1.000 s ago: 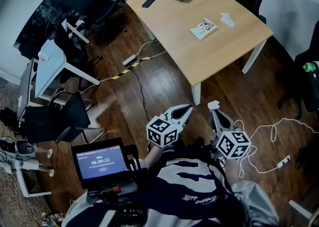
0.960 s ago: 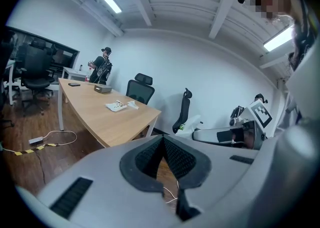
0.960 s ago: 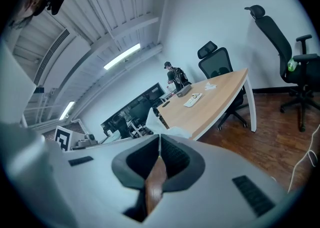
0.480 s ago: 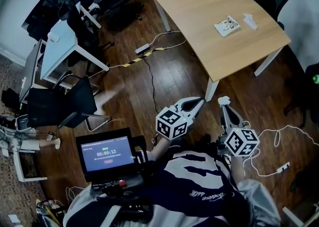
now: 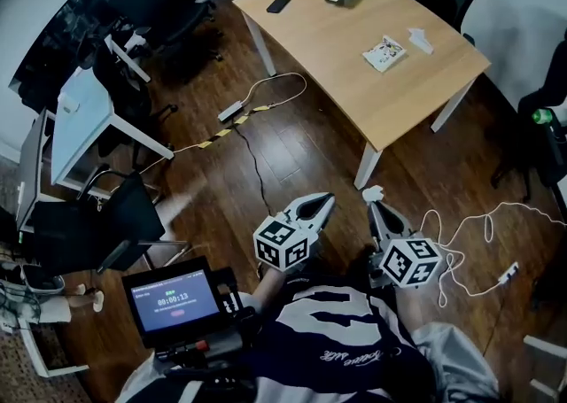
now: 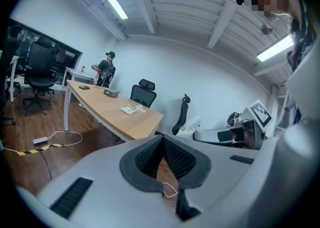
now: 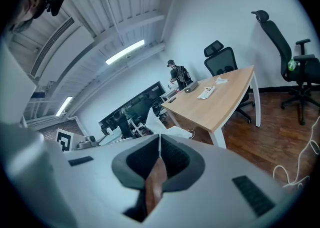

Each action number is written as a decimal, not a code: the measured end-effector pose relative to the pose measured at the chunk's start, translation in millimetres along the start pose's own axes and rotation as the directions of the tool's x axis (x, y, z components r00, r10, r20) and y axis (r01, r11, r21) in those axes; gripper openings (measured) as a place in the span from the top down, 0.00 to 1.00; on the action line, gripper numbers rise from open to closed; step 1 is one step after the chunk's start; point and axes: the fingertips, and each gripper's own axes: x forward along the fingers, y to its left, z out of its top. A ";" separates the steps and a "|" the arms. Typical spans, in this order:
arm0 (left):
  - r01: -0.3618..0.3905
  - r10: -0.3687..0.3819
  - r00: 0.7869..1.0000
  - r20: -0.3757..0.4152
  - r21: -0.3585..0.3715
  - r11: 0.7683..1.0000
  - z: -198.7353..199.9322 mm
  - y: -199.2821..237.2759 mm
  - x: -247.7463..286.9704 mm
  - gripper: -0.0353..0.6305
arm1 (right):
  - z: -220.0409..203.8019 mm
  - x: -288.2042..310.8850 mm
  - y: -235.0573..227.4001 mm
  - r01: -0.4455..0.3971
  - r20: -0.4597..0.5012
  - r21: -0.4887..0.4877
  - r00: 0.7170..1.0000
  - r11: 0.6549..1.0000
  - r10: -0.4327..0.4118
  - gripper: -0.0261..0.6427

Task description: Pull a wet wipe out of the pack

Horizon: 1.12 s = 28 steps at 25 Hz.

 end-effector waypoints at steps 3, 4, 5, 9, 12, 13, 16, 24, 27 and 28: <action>0.027 -0.027 1.000 -0.005 0.002 1.000 -6.5 4.1 -15.0 0.94 | -16.9 -2.9 14.1 0.018 0.010 0.023 1.000 1.000 -0.018 0.95; 0.040 -0.040 0.999 -0.010 0.003 0.999 -5.8 6.4 -22.7 0.94 | -19.7 -2.4 22.8 0.027 0.015 0.027 1.000 0.999 -0.027 0.95; 0.054 -0.054 0.998 -0.016 0.005 0.999 -4.3 8.8 -30.4 0.94 | -21.3 -1.5 31.8 0.036 0.021 0.029 0.999 0.999 -0.037 0.95; 0.104 -0.104 0.994 -0.033 0.013 0.994 -4.1 11.3 -48.4 0.94 | -26.0 -3.5 52.3 0.077 0.046 0.016 0.996 0.997 -0.078 0.95; 0.128 -0.127 0.991 -0.029 0.021 0.992 -5.0 7.9 -55.3 0.94 | -29.6 -7.8 58.0 0.095 0.063 0.009 0.993 0.995 -0.095 0.95; 0.134 -0.133 0.991 -0.028 0.023 0.991 -5.3 6.3 -57.6 0.94 | -30.9 -9.2 59.8 0.099 0.065 0.008 0.993 0.995 -0.099 0.95; 0.144 -0.144 0.989 -0.027 0.029 0.989 -6.5 2.6 -62.9 0.94 | -34.3 -12.3 64.1 0.106 0.066 0.001 0.992 0.994 -0.106 0.95; 0.161 -0.159 0.986 -0.049 0.041 0.986 -19.2 -9.7 -81.3 0.94 | -43.4 -21.9 73.2 0.107 0.083 0.009 0.991 0.994 -0.107 0.95; 0.161 -0.159 0.986 -0.051 0.052 0.986 -18.7 -9.3 -83.9 0.94 | -42.8 -23.1 74.7 0.105 0.093 0.014 0.990 0.994 -0.106 0.95; 0.160 -0.158 0.986 -0.049 0.052 0.986 -17.5 -9.2 -84.4 0.94 | -42.6 -24.0 74.8 0.105 0.095 0.015 0.990 0.994 -0.106 0.95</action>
